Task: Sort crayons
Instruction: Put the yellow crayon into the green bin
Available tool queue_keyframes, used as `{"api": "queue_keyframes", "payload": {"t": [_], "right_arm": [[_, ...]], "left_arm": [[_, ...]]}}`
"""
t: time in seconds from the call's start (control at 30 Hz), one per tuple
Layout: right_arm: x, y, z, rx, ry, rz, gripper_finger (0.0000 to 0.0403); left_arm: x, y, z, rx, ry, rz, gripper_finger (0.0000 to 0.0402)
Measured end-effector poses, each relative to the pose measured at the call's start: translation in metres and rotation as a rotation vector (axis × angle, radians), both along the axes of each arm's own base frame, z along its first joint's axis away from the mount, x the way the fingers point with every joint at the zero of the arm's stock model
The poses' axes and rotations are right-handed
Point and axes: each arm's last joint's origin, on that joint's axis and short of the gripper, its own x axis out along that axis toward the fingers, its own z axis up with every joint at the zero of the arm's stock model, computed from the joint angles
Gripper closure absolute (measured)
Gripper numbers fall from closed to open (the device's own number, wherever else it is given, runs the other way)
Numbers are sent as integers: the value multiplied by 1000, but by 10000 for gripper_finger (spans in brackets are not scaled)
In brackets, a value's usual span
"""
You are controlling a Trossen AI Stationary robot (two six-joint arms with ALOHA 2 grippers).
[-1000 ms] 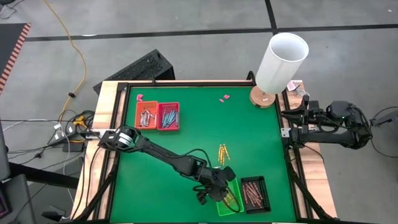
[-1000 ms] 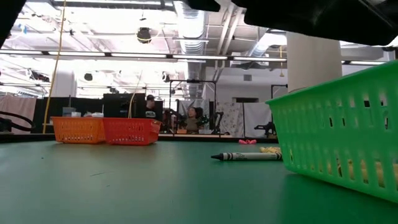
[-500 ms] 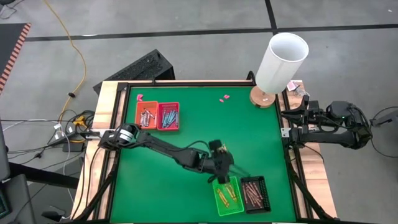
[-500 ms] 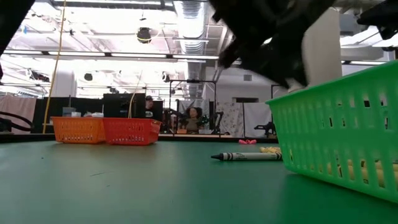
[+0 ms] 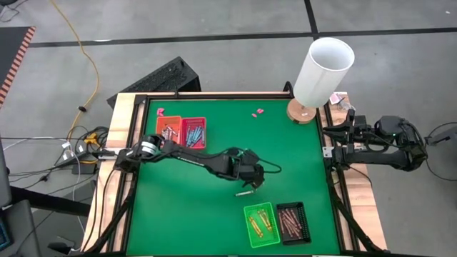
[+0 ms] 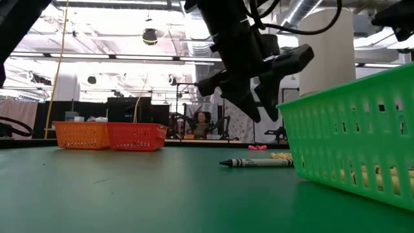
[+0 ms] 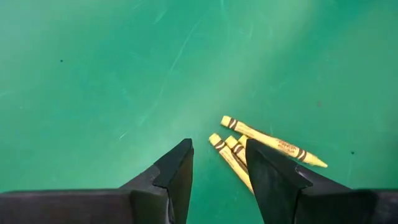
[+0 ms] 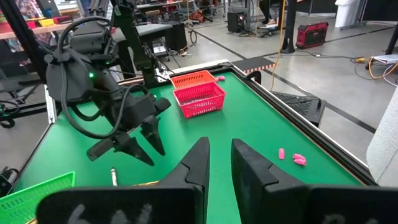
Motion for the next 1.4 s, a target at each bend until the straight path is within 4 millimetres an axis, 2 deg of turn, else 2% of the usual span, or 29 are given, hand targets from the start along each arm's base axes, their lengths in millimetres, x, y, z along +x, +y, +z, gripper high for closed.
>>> {"api": "queue_keyframes", "payload": {"t": [0.3, 0.47, 0.7, 1.13, 1.4], "right_arm": [[0, 0, 0, -1, 0, 1, 335], [0, 0, 0, -1, 0, 1, 335], [0, 0, 0, -2, 0, 1, 335], [0, 0, 0, -3, 0, 1, 335], [0, 0, 0, -4, 3, 3, 335]], "left_arm": [[-4, -13, -6, 11, -8, 14, 264], [-9, -16, -23, 11, 2, 38, 264], [-11, -23, -28, 13, -25, 39, 264], [-6, -25, -22, 29, -93, 22, 264], [0, -30, -45, -18, -71, -18, 268]]}}
